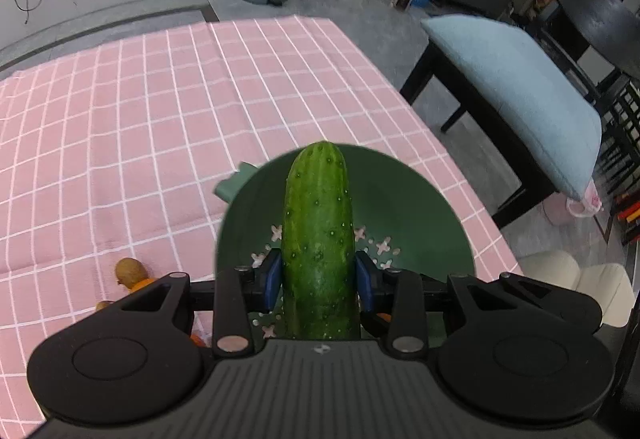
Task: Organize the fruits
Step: 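Lift the cucumber with the left tool while the right tool carries the orange over the colander, then open the left gripper over the colander while the right gripper releases the orange into it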
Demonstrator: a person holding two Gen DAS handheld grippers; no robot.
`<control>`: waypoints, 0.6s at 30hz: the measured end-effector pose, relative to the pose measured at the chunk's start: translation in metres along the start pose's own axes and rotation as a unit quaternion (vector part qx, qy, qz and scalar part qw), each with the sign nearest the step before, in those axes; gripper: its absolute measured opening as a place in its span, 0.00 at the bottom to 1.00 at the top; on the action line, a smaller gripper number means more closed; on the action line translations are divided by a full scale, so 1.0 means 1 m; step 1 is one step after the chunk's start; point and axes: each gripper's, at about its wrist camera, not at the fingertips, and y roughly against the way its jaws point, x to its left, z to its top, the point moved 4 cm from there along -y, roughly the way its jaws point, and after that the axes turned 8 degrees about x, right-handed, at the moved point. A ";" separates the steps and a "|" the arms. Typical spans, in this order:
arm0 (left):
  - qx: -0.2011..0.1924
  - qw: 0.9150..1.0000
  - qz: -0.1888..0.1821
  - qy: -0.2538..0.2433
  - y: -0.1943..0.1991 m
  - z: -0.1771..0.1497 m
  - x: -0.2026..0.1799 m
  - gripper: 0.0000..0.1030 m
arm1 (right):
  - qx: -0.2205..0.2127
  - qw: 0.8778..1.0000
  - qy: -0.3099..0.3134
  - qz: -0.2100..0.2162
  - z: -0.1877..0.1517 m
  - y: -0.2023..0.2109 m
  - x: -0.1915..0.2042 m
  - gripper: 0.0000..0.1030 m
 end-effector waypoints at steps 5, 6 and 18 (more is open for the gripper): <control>0.026 1.000 0.007 -0.012 -0.015 0.001 -0.003 0.41 | 0.024 1.000 0.008 -0.003 0.001 -0.013 -0.002 0.40; 0.030 0.999 0.009 -0.014 -0.019 0.000 -0.004 0.41 | 0.028 1.000 0.010 -0.004 0.000 -0.015 -0.001 0.40; 0.066 0.995 0.051 -0.045 -0.048 -0.008 -0.007 0.41 | 0.050 0.997 0.045 -0.025 -0.002 -0.025 0.004 0.44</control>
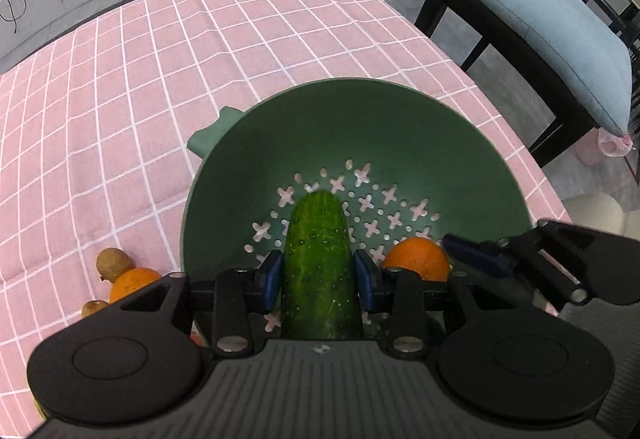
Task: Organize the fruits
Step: 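Open the left gripper over the colander while the right gripper releases the orange into it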
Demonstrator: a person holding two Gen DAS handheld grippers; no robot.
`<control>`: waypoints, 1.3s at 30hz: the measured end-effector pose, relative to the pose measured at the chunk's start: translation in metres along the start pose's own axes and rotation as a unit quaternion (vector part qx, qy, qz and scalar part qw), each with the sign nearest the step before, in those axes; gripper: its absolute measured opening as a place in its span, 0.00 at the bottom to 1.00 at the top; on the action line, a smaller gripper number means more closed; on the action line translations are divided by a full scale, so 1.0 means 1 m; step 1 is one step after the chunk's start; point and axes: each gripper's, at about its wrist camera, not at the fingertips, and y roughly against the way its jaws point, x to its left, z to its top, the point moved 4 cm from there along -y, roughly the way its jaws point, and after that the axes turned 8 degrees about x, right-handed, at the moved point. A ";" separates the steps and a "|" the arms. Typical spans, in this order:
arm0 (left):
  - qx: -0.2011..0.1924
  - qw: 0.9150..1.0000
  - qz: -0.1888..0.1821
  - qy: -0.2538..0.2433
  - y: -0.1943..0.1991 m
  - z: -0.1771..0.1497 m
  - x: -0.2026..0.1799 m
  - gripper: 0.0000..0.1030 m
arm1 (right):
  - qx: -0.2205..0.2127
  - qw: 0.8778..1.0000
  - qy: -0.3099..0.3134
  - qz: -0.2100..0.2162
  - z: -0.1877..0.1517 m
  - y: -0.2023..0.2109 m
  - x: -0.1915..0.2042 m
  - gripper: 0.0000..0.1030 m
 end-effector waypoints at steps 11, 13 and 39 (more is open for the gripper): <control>-0.036 0.999 -0.013 -0.001 0.028 -0.004 0.000 0.53 | -0.021 0.999 0.013 -0.029 -0.005 0.016 0.002 0.61; -0.050 0.999 -0.021 0.000 0.039 -0.006 0.000 0.53 | -0.032 0.999 0.009 -0.036 -0.006 0.025 0.002 0.62; -0.121 0.990 -0.020 0.071 0.118 -0.101 0.106 0.55 | -0.145 0.974 -0.125 0.121 -0.024 0.111 0.088 0.57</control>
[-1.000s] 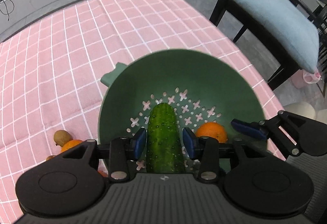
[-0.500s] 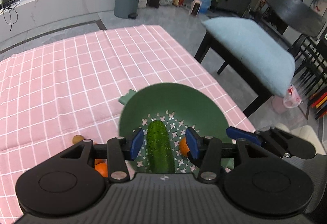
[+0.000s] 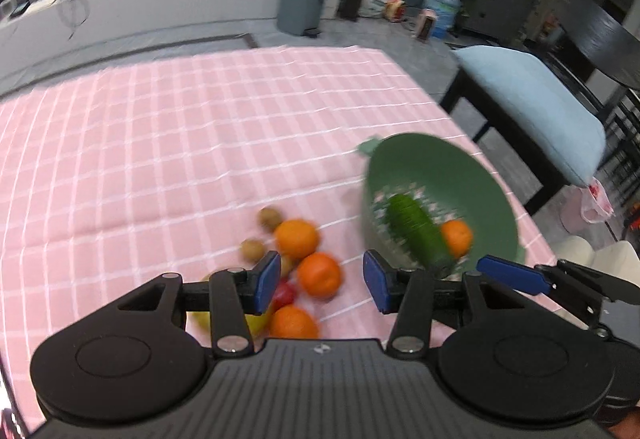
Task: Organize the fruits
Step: 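Open the left gripper over the colander while the right gripper releases the orange into it, then grasp the yellow-green pear with the left gripper while the right gripper grasps another orange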
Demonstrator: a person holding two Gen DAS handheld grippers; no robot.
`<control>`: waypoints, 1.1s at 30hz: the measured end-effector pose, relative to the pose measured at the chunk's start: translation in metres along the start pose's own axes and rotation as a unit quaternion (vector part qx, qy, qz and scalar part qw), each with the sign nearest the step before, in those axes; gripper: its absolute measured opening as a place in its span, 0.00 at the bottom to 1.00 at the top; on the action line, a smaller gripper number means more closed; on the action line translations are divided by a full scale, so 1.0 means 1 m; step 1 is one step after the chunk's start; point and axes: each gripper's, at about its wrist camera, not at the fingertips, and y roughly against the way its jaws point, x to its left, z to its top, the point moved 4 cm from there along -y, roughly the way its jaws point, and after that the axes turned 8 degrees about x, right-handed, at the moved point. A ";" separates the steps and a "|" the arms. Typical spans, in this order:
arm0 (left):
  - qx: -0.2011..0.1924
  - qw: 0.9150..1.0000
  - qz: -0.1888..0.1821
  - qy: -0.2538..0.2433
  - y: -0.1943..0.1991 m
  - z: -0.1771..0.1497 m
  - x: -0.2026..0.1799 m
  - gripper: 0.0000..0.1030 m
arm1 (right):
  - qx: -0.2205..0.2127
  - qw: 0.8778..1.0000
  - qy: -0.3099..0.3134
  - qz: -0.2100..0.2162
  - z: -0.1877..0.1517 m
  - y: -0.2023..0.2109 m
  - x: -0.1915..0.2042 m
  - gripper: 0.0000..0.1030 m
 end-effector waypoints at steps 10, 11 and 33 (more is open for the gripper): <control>-0.005 0.998 0.013 0.057 -0.014 -0.042 0.051 0.55 | 0.035 0.999 0.028 0.018 -0.019 -0.038 0.040 0.48; -0.007 0.998 0.016 0.062 -0.018 -0.045 0.054 0.55 | 0.037 0.999 0.028 0.015 -0.021 -0.042 0.039 0.48; -0.033 0.995 -0.004 0.093 -0.059 -0.050 0.074 0.83 | 0.088 0.995 0.022 0.040 -0.033 -0.111 0.052 0.49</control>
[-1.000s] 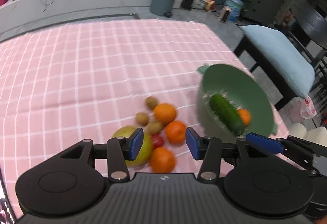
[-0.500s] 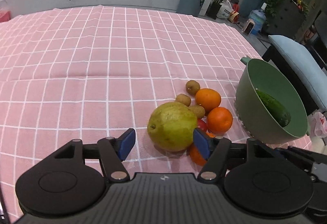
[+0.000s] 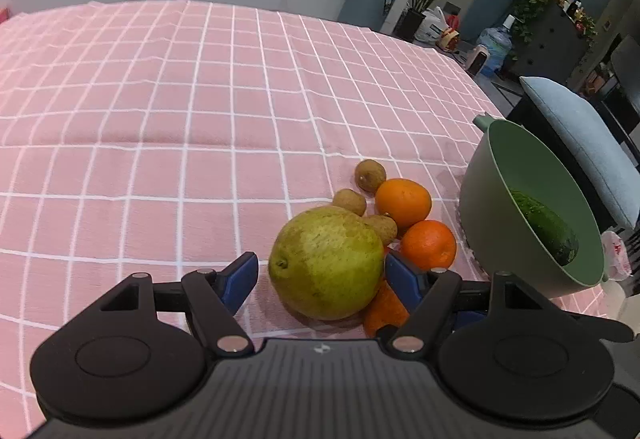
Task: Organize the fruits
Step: 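Grasp the yellow-green pear with the left gripper while the right gripper grasps another orange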
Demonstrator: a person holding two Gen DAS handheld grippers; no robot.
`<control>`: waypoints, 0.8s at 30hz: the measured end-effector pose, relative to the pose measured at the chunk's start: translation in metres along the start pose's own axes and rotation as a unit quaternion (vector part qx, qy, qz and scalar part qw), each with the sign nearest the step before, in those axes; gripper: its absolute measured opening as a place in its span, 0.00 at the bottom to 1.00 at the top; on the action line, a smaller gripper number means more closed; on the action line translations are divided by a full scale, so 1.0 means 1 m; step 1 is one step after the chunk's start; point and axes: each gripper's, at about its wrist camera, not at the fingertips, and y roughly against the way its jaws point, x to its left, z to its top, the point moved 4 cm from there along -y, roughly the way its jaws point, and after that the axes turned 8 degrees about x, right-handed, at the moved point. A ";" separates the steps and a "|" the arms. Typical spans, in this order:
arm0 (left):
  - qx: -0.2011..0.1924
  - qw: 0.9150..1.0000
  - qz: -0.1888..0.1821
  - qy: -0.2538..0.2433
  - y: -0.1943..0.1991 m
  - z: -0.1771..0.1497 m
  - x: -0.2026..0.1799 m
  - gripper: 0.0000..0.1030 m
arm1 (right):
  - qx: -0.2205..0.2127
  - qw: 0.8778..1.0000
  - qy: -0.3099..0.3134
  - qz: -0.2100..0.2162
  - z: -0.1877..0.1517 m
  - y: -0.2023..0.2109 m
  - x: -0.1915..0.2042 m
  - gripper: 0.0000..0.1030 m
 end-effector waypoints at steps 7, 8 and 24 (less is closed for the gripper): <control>0.000 1.000 -0.007 -0.007 -0.008 0.002 -0.004 0.81 | 0.010 1.000 -0.007 0.000 0.004 -0.010 -0.001 0.41; 0.002 1.000 -0.007 -0.007 -0.009 0.001 -0.004 0.80 | 0.011 1.000 -0.008 0.002 0.004 -0.011 -0.001 0.40; -0.009 1.000 -0.009 -0.019 -0.002 0.000 -0.009 0.72 | 0.009 1.000 0.006 -0.001 0.002 -0.001 -0.002 0.33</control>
